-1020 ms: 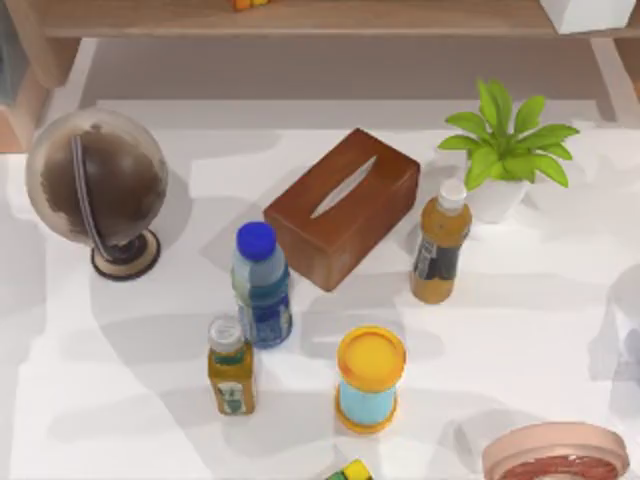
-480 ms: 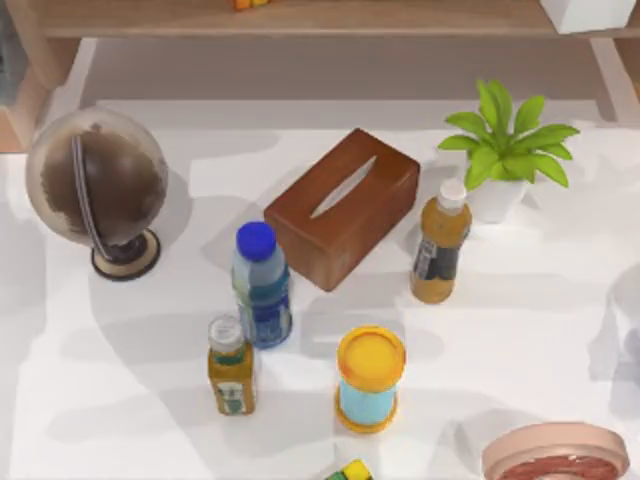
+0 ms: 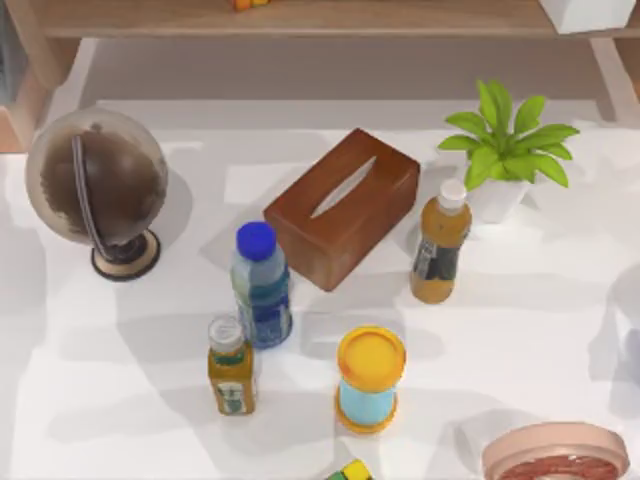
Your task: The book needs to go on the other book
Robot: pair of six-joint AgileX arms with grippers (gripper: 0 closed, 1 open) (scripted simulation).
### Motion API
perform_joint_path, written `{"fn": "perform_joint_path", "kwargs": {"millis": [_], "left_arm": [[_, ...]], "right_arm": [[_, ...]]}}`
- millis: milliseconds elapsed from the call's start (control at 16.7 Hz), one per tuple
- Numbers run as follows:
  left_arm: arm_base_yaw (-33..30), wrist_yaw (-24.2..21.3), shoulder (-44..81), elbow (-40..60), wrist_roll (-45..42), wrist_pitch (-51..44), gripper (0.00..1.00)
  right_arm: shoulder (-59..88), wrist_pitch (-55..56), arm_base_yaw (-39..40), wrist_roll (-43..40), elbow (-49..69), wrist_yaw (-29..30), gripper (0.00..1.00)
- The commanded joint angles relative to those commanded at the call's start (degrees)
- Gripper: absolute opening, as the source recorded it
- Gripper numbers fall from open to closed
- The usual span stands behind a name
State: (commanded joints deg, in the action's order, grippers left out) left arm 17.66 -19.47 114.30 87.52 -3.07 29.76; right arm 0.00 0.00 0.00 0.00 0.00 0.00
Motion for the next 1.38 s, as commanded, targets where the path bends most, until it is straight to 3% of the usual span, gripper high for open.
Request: {"fn": "perform_joint_path", "kwargs": {"millis": [780,1080,1380], "left_arm": [[-0.4,-0.4,0.1,-3.9,1.0,1.5,0.0],[3.2,-4.2,-5.9,-7.2,-13.8,0.3,0.0],[10.9,-9.3,-13.3,-14.3,-39.9,-1.9,0.0]], "right_arm": [[0.0,0.0,0.0,0.0,0.0,0.0,1.0],[0.0,0.0,0.0,0.0,0.0,0.0,1.0],[0.0,0.0,0.0,0.0,0.0,0.0,1.0]]}}
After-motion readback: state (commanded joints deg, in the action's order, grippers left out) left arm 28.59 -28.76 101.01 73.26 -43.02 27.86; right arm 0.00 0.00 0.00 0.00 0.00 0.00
